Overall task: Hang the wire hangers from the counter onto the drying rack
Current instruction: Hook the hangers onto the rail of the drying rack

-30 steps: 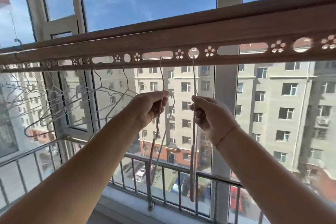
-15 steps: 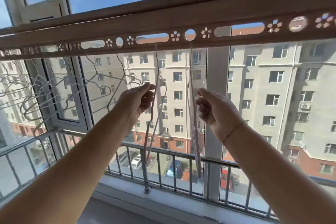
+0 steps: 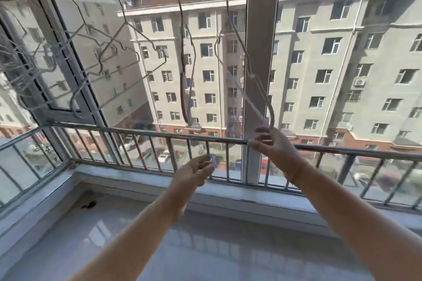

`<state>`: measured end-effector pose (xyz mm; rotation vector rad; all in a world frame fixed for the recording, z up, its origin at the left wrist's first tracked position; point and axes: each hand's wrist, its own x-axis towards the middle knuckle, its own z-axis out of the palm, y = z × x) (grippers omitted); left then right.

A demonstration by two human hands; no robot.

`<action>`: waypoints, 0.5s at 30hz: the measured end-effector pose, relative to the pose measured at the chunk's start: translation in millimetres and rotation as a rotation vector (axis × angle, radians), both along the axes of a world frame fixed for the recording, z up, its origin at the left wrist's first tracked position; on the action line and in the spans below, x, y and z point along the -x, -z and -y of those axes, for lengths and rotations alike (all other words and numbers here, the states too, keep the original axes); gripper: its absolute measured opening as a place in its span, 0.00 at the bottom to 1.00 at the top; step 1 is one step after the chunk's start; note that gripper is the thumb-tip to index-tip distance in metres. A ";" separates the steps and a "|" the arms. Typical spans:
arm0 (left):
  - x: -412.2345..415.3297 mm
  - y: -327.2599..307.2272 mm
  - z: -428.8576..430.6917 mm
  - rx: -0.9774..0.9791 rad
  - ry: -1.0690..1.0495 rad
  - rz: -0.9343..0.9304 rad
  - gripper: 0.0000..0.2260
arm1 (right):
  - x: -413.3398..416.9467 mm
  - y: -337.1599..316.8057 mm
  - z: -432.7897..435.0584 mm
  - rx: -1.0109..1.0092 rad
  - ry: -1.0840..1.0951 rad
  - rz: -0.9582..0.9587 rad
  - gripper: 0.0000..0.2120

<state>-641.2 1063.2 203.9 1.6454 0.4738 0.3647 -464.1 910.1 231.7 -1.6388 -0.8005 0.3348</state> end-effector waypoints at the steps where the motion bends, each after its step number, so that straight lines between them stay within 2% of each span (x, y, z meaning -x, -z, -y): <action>1: -0.7 9.5 7.5 -0.022 0.066 -0.019 0.23 | -2.4 8.6 6.9 0.024 0.021 0.022 0.24; 6: -10.4 35.8 43.8 -0.086 0.279 -0.100 0.34 | -8.5 38.9 49.6 0.101 0.138 0.119 0.34; 8: -20.5 38.0 56.7 -0.126 0.327 -0.108 0.34 | -14.1 45.3 68.0 0.119 0.183 0.132 0.37; 15: -74.4 35.7 120.6 -0.145 0.492 -0.084 0.33 | -35.7 53.3 157.8 0.109 0.323 0.112 0.37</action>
